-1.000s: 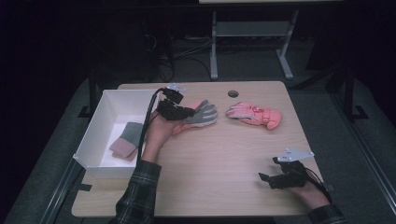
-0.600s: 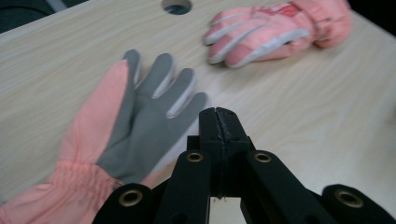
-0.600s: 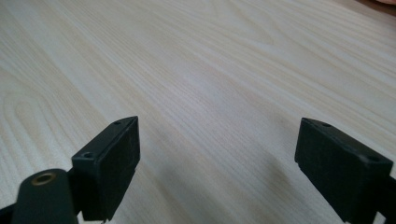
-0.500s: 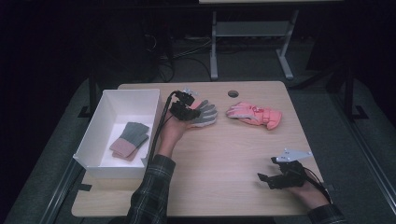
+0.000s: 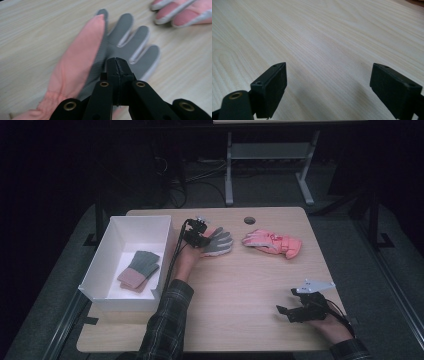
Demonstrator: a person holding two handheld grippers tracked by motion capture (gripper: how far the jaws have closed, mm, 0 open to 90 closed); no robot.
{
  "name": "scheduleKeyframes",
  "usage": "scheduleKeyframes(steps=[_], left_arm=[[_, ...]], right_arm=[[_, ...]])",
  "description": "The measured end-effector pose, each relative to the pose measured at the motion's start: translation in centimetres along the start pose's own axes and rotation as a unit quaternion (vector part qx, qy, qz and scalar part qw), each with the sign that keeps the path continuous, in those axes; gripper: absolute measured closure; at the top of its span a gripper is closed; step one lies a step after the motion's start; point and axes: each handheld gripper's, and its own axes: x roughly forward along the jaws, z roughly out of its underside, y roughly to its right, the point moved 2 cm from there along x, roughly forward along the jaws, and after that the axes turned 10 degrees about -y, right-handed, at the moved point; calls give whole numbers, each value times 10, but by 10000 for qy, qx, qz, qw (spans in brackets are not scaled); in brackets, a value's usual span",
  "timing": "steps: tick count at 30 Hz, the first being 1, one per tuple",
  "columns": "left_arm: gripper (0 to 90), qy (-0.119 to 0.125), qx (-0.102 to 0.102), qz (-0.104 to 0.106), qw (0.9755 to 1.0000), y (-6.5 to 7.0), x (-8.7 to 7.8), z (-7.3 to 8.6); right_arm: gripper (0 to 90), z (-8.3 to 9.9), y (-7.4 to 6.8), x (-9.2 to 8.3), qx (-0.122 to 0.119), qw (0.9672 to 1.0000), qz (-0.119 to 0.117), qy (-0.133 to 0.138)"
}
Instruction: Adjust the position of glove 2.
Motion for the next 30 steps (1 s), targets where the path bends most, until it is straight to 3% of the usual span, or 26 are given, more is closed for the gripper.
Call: scheduleKeyframes(steps=[5,6,13,23,30], left_arm=[[897,-102,-44,-118,9999,-7,7,-1],[897,-151,-115,-50,9998,-9,11,0],[898,-349,-51,76,9993,-5,19,4],[898,-456,64,366,9983,7,13,11],[898,-541,186,632,9964,25,6,20]], right_arm=[[137,0,0,1,-20,10000,-17,-7],[137,0,0,0,-23,10000,-15,-3],[137,0,1,1,-31,10000,-16,-6],[138,0,0,1,-25,10000,-27,-23],[137,0,0,0,-60,10000,1,-24]])
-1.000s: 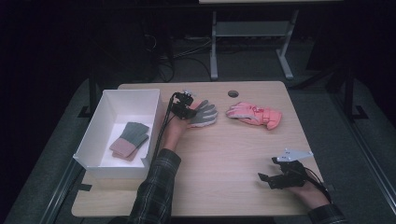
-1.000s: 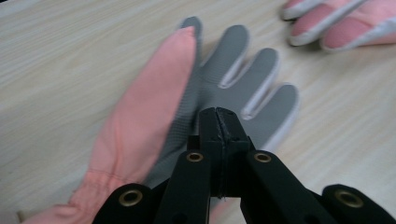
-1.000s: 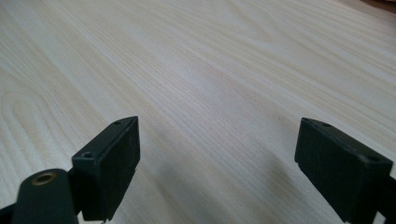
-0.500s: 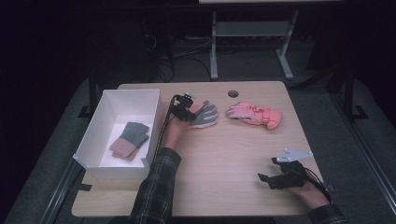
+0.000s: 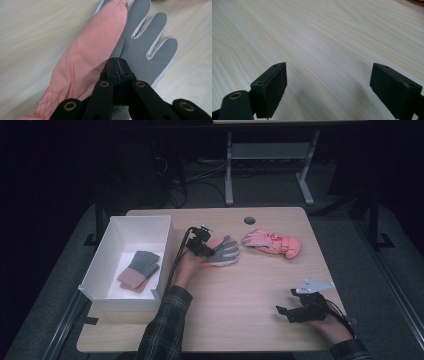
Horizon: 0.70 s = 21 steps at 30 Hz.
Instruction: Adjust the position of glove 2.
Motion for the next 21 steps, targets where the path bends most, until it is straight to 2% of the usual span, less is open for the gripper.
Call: scheduleKeyframes(steps=[5,8,13,14,17,21], left_arm=[[899,-15,136,70,9999,11,0,4],[899,-126,274,148,9994,19,-3,10],[899,-171,340,231,9990,27,-6,15],[899,-174,365,312,9987,32,-7,17],[899,-198,457,376,9980,40,-8,21],[899,-238,593,397,9972,48,-9,25]], right_arm=[[137,0,0,0,-3,10000,9,15],[138,-1,-1,-1,12,10000,11,17],[138,-1,-1,0,-5,10000,15,26],[138,-1,-1,0,-16,10000,20,34],[137,-1,-2,0,-2,10000,30,33],[137,-1,-1,-1,-5,10000,38,35]])
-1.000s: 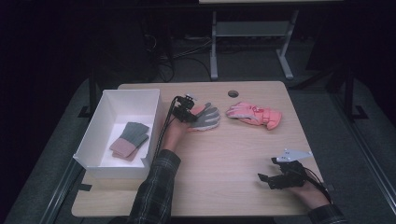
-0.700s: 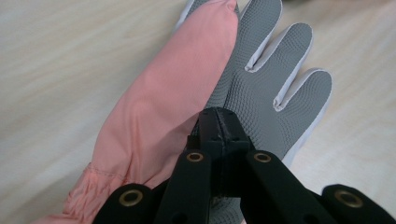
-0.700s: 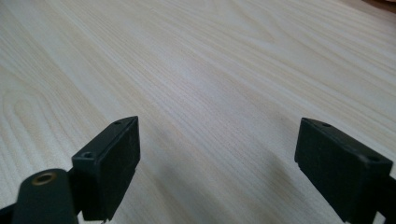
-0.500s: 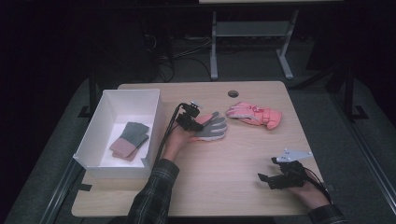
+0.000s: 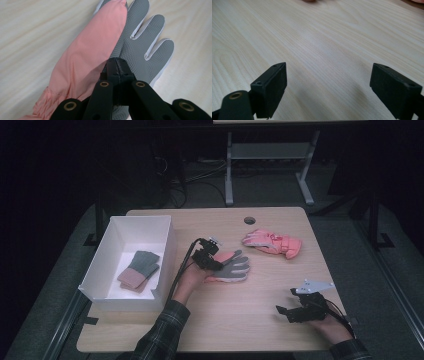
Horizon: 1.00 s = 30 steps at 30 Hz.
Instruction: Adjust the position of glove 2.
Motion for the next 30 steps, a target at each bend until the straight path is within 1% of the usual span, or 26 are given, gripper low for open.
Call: scheduleKeyframes(steps=[1,2,3,4,6,7,8,9,10,11,12,13,14,15,16,17,18,21,24,25,26,27,28,29,30], left_arm=[[899,-18,52,30,10000,7,0,2],[899,-18,52,30,10000,7,0,2],[899,-43,119,81,9999,14,0,3],[899,-43,119,81,9999,14,0,3],[899,-72,215,138,9996,21,-1,5],[899,-50,253,204,9995,28,0,6],[899,-50,253,204,9995,28,0,6],[899,-82,307,216,9993,31,0,7],[899,-98,344,222,9991,34,0,8],[899,-76,373,238,9990,41,1,10],[899,-76,373,238,9990,41,1,10],[899,-95,443,266,9986,47,0,12],[899,-100,474,286,9984,50,0,13],[899,-110,513,296,9982,53,0,14],[899,-110,513,296,9982,53,0,14],[899,-106,584,351,9976,59,-2,16],[899,-106,584,351,9976,59,-2,16],[899,-127,705,378,9967,70,-4,20],[898,-81,687,398,9968,72,-4,22],[898,48,667,425,9969,70,-9,22],[897,108,649,448,9968,69,-13,21],[897,219,567,448,9971,67,-17,20],[898,257,567,414,9972,63,-22,18],[898,345,537,367,9973,60,-26,15],[898,345,537,367,9973,60,-26,15]], right_arm=[[137,0,0,0,0,10000,5,-1],[138,0,0,0,-10,10000,5,3],[137,0,0,0,-15,10000,9,11],[137,0,0,0,-15,10000,9,11],[138,0,0,0,-18,10000,11,16],[137,0,0,0,-11,10000,7,18],[137,0,0,0,-11,10000,7,18],[138,0,0,-1,-10,10000,4,23],[138,0,0,-1,-4,10000,5,29],[138,0,0,-1,0,10000,7,30],[138,0,0,-1,0,10000,7,30],[137,0,0,-1,3,10000,7,34],[137,0,0,-1,-2,10000,9,33],[137,0,0,-1,-3,10000,7,32],[138,0,0,-1,-3,10000,7,34],[138,0,0,-1,3,10000,9,36],[137,0,0,-1,9,10000,7,38],[137,0,0,-1,15,10000,5,47],[137,0,0,-1,10,10000,4,48],[137,0,0,-1,7,10000,3,39],[137,0,0,-1,11,10000,1,39],[137,0,0,-1,19,10000,3,37],[138,0,0,-1,20,10000,6,41],[137,0,0,-1,22,10000,4,41],[137,0,0,-1,22,10000,4,41]])
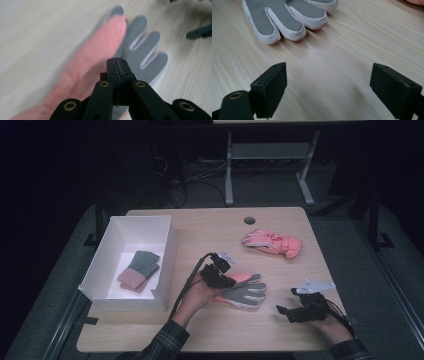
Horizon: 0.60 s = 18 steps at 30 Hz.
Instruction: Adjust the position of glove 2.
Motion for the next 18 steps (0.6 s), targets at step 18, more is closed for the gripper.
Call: scheduleKeyframes(steps=[18], left_arm=[[898,-614,-615,-597,9944,-58,20,14]], right_arm=[[137,1,2,-1,-20,10000,-12,-2]])
